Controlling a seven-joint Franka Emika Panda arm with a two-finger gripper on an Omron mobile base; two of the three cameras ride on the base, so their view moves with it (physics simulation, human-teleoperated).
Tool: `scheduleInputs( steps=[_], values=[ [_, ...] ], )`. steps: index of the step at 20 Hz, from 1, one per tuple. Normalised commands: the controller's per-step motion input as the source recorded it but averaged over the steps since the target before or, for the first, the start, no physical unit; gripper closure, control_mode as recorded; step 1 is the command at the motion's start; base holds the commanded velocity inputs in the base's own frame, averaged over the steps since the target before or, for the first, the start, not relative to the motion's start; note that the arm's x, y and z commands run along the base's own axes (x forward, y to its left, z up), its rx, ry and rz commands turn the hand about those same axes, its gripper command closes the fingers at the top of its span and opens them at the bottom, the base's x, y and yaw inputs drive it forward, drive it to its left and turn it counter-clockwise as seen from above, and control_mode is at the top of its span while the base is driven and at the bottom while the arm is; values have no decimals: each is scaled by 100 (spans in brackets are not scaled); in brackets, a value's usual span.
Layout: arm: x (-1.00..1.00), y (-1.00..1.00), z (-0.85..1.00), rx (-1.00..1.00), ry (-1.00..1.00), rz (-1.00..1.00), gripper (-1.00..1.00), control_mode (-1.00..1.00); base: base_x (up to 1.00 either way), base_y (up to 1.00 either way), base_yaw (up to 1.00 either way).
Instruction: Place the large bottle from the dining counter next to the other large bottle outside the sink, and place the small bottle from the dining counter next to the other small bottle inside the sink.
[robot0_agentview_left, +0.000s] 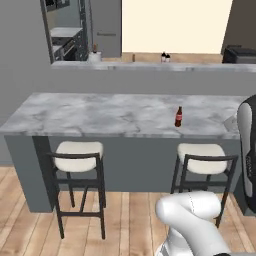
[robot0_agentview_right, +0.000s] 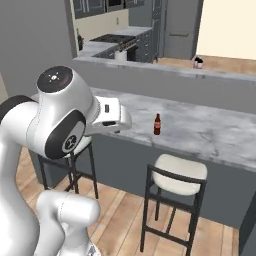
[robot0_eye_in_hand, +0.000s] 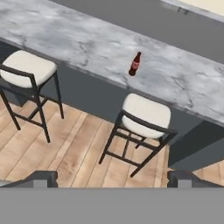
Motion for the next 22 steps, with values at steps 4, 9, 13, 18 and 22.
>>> scheduleInputs(
  steps=[4,9,13,18,22],
  values=[
    [0,0,0,0,0,0,-100,100,62,52,-10],
    [0,0,0,0,0,0,-100,100,70,42,-9],
    [0,0,0,0,0,0,-100,100,88,23,-6],
    [0,0,0,0,0,0,-100,100,78,-3,-8],
    [0,0,0,0,0,0,-100,100,35,-9,-17]
  ],
)
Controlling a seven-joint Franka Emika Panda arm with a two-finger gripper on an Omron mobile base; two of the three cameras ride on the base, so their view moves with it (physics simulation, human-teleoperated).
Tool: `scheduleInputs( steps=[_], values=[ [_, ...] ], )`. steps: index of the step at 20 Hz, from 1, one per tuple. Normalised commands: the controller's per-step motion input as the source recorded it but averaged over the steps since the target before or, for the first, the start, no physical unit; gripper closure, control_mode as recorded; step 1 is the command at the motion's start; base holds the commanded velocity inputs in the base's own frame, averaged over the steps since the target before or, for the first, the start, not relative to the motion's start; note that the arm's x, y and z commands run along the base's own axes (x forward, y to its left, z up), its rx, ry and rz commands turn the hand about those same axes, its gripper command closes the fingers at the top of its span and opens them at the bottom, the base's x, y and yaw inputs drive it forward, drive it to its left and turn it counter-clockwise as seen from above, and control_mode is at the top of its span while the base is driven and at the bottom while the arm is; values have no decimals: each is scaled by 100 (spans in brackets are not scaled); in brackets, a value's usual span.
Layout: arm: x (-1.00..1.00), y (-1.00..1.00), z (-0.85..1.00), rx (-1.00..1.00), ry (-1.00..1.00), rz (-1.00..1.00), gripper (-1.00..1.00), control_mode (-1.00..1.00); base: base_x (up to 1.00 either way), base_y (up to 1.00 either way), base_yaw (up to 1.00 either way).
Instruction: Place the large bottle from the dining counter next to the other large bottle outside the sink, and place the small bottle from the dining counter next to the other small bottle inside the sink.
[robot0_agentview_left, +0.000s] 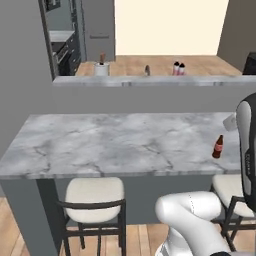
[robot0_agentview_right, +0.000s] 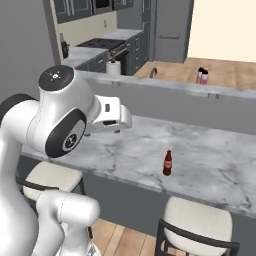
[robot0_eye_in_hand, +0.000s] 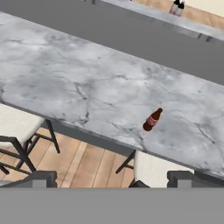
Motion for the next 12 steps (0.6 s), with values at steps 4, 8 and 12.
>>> scheduleInputs(
  steps=[4,8,12],
  values=[
    [0,0,0,0,0,0,-100,100,0,-13,-24],
    [0,0,0,0,0,0,-100,100,0,-4,-25],
    [0,0,0,0,0,0,-100,100,0,0,-25]
  ],
)
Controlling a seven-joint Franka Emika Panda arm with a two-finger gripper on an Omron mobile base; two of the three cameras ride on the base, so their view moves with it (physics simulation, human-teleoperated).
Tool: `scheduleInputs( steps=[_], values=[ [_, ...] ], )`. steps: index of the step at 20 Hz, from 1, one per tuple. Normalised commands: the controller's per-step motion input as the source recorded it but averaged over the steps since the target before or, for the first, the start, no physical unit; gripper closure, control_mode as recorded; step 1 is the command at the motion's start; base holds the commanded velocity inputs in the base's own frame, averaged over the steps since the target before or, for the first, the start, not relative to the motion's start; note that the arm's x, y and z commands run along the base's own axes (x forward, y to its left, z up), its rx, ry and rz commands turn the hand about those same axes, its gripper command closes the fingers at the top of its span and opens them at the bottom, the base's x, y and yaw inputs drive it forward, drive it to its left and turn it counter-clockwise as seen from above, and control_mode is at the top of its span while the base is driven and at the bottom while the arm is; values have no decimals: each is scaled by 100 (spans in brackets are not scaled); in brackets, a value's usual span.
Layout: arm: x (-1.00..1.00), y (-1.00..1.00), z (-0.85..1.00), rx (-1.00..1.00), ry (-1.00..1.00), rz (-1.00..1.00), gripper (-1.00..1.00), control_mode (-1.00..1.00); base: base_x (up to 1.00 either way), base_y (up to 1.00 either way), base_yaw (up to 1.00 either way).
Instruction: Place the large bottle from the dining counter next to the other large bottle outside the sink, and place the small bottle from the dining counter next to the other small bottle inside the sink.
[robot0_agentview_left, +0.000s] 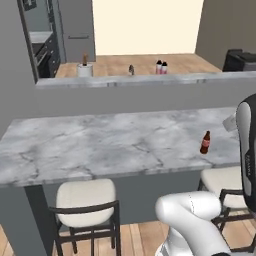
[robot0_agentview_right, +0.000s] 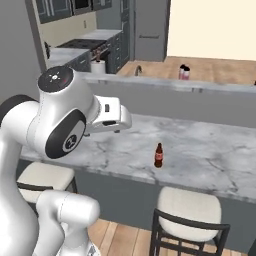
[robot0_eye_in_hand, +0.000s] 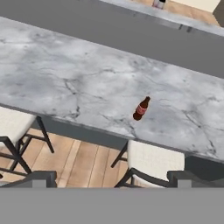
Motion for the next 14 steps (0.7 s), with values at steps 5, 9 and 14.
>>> scheduleInputs(
  steps=[5,9,14],
  values=[
    [0,0,0,0,0,0,-100,100,0,0,-25],
    [0,0,0,0,0,0,-100,100,0,0,-25],
    [0,0,0,0,0,0,-100,100,2,1,-25]
  ],
)
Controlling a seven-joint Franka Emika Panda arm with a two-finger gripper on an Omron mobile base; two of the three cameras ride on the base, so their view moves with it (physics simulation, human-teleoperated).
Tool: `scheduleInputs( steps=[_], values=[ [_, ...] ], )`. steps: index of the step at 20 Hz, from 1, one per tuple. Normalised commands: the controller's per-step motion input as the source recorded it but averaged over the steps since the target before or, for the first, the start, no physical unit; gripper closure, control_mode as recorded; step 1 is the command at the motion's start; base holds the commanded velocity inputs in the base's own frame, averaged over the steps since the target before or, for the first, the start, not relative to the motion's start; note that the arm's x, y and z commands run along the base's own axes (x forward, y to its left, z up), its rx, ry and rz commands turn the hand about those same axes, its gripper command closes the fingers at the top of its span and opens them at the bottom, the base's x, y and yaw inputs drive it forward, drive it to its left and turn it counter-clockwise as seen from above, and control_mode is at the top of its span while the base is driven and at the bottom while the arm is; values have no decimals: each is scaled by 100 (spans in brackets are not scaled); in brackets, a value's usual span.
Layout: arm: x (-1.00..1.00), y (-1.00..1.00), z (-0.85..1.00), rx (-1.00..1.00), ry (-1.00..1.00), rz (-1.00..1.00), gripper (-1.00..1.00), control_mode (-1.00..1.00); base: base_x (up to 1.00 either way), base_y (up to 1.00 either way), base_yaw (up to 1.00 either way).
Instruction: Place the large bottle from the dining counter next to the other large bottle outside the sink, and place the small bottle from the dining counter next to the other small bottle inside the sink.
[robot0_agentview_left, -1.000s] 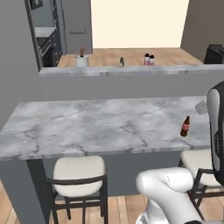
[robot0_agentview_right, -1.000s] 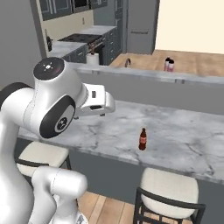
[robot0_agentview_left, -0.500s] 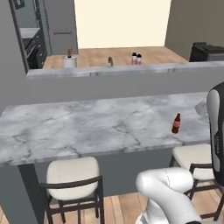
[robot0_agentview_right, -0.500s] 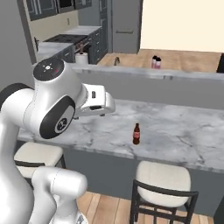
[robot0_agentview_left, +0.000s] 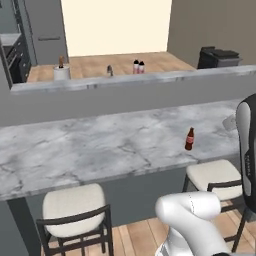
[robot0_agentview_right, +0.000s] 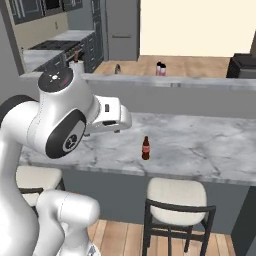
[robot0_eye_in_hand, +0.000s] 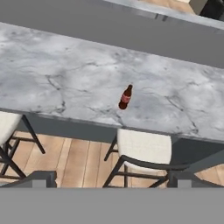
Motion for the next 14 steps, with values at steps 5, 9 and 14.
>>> scheduleInputs(
  steps=[5,9,14],
  values=[
    [0,0,0,0,0,0,-100,100,16,5,-23],
    [0,0,0,0,0,0,-100,100,43,21,-16],
    [0,0,0,0,0,0,-100,100,61,45,-6]
  ],
)
